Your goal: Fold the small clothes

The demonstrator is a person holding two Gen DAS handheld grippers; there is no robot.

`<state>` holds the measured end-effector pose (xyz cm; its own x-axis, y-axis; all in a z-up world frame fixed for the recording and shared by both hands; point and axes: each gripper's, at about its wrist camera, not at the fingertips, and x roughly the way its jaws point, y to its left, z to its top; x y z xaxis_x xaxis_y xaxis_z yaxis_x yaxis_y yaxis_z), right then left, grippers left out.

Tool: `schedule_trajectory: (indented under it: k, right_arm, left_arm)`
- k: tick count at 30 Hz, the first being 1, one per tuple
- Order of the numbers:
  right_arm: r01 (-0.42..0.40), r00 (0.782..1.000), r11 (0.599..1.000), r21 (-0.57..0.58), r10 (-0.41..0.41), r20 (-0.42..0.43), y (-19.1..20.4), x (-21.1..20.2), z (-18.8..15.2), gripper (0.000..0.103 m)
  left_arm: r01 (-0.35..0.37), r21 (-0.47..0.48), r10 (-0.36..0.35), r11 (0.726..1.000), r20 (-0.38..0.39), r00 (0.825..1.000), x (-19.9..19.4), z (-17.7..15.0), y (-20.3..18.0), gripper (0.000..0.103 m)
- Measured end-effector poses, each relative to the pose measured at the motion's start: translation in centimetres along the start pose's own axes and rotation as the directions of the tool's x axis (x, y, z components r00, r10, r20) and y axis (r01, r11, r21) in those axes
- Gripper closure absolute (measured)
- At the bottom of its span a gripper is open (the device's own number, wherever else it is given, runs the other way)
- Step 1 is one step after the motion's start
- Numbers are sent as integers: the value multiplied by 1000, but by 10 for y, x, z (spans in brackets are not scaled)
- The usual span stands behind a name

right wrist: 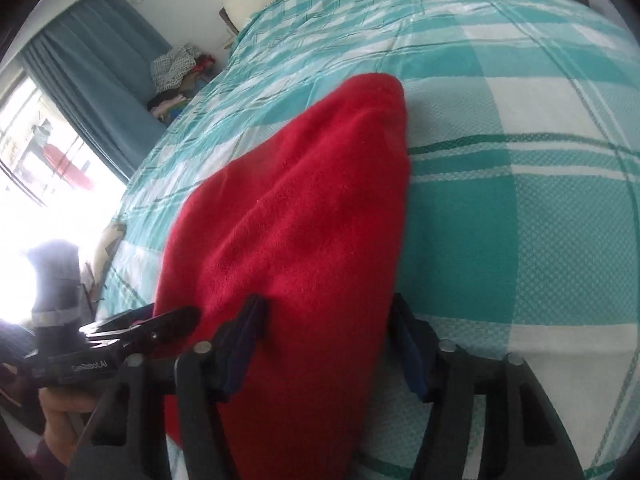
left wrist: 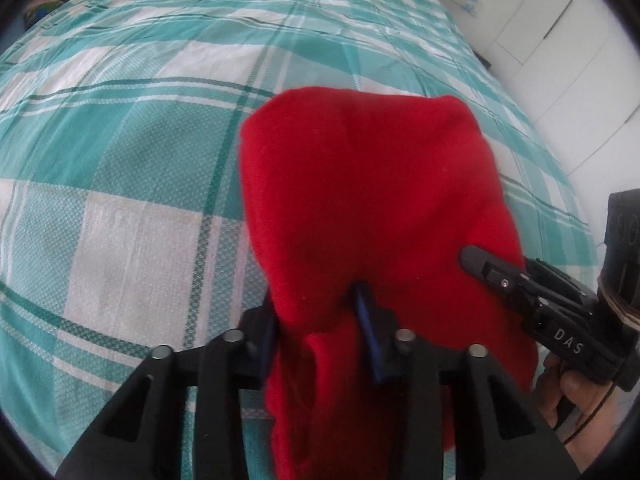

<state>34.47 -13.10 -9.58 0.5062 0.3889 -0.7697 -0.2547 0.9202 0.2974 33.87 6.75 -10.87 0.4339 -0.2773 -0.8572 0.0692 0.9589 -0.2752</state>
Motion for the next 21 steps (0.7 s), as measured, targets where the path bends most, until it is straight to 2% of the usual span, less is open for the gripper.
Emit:
schedule_trajectory:
  k: [1, 2, 4, 8, 11, 13, 15, 17, 18, 20, 21]
  right_arm:
    - [71, 997, 995, -71, -69, 28, 14, -4, -1, 72]
    - [126, 991, 983, -132, -119, 63, 29, -9, -2, 77]
    - [183, 978, 960, -210, -157, 134, 51, -23, -4, 80]
    - [163, 966, 953, -255, -102, 238, 75, -62, 14, 81]
    - [133, 948, 953, -272, -42, 316, 93, -92, 38, 81]
    - [108, 938, 953, -285, -3, 346, 103, -109, 51, 81]
    - [68, 938, 957, -283, 35, 344, 107, -116, 59, 80]
    - [19, 953, 969, -248, 58, 297, 99, -108, 57, 80]
    - [-12, 965, 975, -220, 69, 253, 92, -99, 51, 79]
    - [-41, 987, 987, -155, 64, 146, 72, -74, 28, 76]
    - [-34, 995, 991, -127, 44, 84, 62, -59, 13, 69]
  left_arm:
    - [-32, 7, 32, 999, 21, 999, -4, 0, -4, 81]
    - [-50, 17, 50, 999, 33, 998, -8, 1, -7, 82]
    - [-59, 29, 57, 998, 66, 996, -23, 5, -9, 84]
    - [-18, 22, 15, 1000, 163, 987, -76, 26, -5, 84]
    - [2, 39, -12, 999, 254, 967, -123, 43, -5, 84]
    - [-2, 58, -14, 998, 286, 958, -144, 48, -7, 83]
    - [0, 66, -18, 998, 276, 961, -147, 46, -6, 81]
    - [-7, 65, -7, 998, 216, 976, -130, 34, 1, 75]
    - [-24, 64, 12, 998, 176, 984, -117, 22, 5, 70]
    - [-79, 67, 72, 995, 96, 993, -89, -6, 14, 68]
    - [-109, 68, 104, 992, 68, 992, -80, -22, 17, 67]
